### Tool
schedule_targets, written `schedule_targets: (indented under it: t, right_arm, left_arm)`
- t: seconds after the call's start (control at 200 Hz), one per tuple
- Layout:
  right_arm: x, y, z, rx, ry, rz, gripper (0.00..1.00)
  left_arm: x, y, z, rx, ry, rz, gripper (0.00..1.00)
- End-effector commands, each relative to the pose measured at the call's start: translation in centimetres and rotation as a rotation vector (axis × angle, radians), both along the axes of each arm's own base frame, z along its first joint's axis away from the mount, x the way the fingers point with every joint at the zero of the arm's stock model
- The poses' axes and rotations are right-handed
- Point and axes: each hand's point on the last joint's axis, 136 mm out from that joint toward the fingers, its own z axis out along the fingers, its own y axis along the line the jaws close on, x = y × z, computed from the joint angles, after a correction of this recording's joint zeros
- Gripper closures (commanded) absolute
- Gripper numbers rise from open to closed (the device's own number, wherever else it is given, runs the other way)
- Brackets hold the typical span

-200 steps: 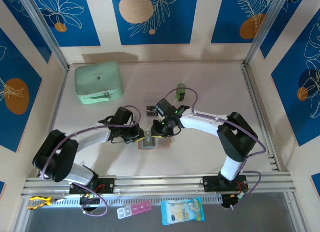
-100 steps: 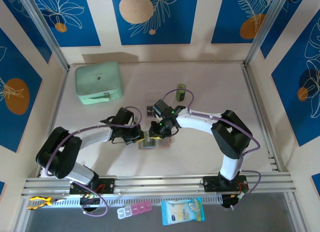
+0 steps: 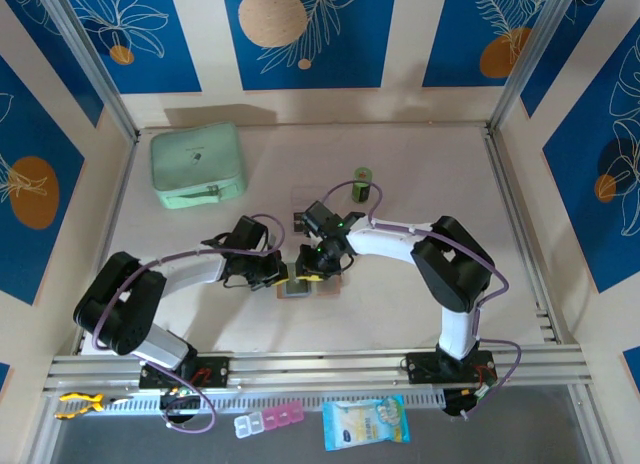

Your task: Take the credit cards out of the card holder

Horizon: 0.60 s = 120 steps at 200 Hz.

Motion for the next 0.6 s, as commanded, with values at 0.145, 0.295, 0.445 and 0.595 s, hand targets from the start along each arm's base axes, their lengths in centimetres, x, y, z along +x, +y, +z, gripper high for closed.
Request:
schedule_targets:
  t: [0.145, 0.295, 0.445, 0.595]
  right_arm:
    - [0.1, 0.9, -0.2, 0.022, 0.019, 0.010, 0.73]
    - [0.1, 1.0, -0.3, 0.028, 0.022, 0.011, 0.75]
    - [0.2, 0.9, -0.6, 0.027, 0.028, 0.009, 0.76]
    - [0.1, 0.4, -1.0, 0.005, 0.034, 0.002, 0.75]
  left_arm:
    - [-0.6, 1.0, -0.9, 0.041, 0.026, -0.002, 0.98]
    - [-0.5, 0.9, -0.9, 0.039, 0.024, -0.002, 0.98]
    - [-0.5, 0.9, -0.8, 0.038, 0.024, 0.000, 0.98]
    - [-0.5, 0.9, -0.5, 0.036, 0.017, 0.000, 0.97]
